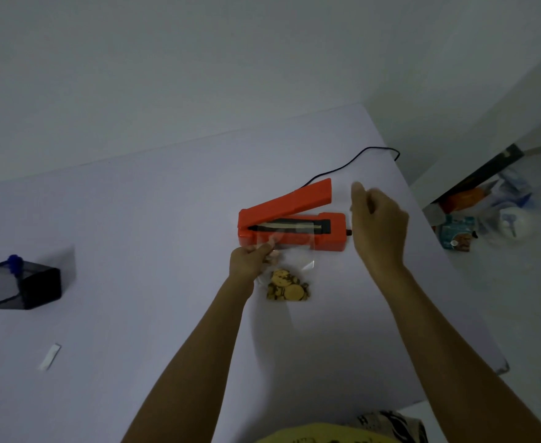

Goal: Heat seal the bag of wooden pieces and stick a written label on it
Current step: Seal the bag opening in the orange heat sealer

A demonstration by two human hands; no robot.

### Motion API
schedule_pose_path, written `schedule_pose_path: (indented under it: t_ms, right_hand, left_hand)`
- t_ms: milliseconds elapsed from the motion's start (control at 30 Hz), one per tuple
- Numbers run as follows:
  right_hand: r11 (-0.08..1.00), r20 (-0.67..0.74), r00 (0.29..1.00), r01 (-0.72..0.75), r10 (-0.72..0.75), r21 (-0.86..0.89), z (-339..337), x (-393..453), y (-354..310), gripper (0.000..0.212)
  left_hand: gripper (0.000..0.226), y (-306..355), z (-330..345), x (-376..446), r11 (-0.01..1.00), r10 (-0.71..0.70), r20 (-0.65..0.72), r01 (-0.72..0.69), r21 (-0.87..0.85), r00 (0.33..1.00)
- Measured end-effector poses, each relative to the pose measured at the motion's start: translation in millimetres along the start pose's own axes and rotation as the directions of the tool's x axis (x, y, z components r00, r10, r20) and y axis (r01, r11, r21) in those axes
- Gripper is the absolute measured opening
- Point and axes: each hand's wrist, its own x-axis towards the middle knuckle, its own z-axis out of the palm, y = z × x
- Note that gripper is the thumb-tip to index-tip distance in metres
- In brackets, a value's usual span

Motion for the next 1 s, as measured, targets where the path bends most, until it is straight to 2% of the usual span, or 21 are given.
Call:
schedule_pose_path:
  t_ms: [67,200,400,600,1000]
  right_hand:
    - [0.993,-0.019,0.997,0.078,-0.076,0.088,-8,6,-17,0.042]
    - [0.996,0.092,0.993,0.071,-0.075,0.046,-5,9,-18,0.042]
    - [1.0,0.108,0.994,-0.014,0.013,0.007,0,4,9,0.035]
    - [0.993,0.137,0.986,-0.087,0.097,-0.075,5,8,36,0.034]
    - [0.966,0.195,0.948,-0.236,0.254,-0.109,24,6,83,0.044]
  left_hand:
    - [0.024,0,0,0,1.0,-0.002,-0.007,0.002,0.007,1.0]
    - [0.021,-1,0,1,1.0,-0.002,-0.016,0.002,0.015,1.0]
    - [0.037,-3,-2,7,1.0,-0.001,-0.011,0.001,0.018,1.0]
    - [0.02,-4,-1,4,1.0,0.006,-0.007,-0.006,-0.01,1.0]
    - [0.021,-5,-2,6,1.0,-0.002,0.009,0.002,-0.012,1.0]
